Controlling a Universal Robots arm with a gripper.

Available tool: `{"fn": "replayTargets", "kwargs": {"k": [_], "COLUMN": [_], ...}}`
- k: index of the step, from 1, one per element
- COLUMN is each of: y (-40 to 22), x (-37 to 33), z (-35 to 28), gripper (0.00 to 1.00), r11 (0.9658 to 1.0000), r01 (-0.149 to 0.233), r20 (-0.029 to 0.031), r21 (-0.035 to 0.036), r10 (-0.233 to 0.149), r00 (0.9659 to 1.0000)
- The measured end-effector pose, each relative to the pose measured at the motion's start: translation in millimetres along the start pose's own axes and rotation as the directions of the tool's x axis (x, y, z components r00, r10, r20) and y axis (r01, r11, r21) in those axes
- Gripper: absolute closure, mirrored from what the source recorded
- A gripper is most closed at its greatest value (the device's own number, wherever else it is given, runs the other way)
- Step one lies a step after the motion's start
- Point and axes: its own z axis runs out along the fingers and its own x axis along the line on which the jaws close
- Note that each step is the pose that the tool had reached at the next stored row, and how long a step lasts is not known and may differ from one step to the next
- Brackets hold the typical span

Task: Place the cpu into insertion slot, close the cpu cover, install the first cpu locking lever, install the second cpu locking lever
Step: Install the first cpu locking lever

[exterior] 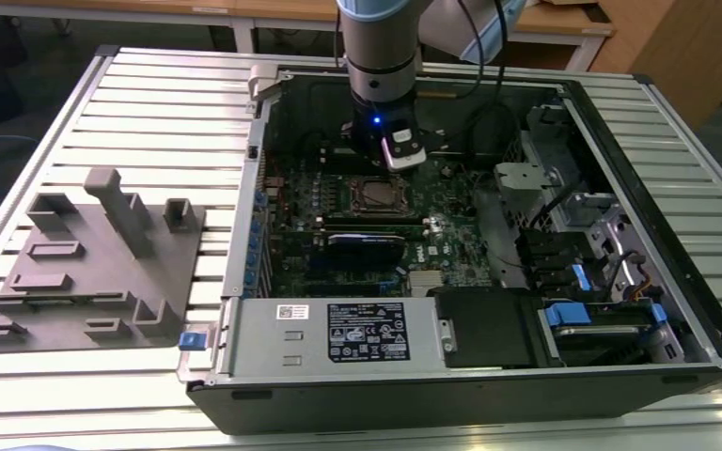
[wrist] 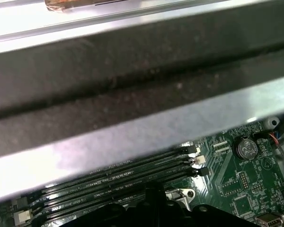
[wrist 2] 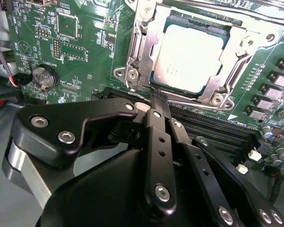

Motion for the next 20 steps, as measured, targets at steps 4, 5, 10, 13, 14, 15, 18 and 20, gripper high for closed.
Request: {"fn": "replayTargets", "kwargs": {"k": [4,5,10,13,14,15,18,20], "y": [0.0,0.1,0.7,0.6,0.9,1.3,3.3,4.3], "x": [0.0,0.0,-0.2,1.5,2.3,2.9,4.1,4.6], "z": [-0.2,-0.8,-3.0,-3.2,-3.3,-3.2,-2.9,-2.7], "gripper": [0.89,0.89,0.89,0.89,0.89,0.89,0.89,0.89], "r11": [1.0000,1.0000,1.0000,1.0000,1.0000,1.0000,1.0000,0.9999], "r01": [0.000,0.000,0.000,-0.001,0.000,0.000,0.000,0.000], "r20": [0.0000,-0.0001,-0.0005,0.0009,0.0017,0.0024,0.0041,0.0050], "r21": [-0.0001,-0.0005,-0.0035,-0.0051,-0.0053,-0.0055,-0.0085,-0.0114], "r10": [0.000,0.000,0.000,0.001,0.000,0.000,0.000,0.001], "r00": [1.0000,1.0000,1.0000,1.0000,1.0000,1.0000,1.0000,1.0000]}}
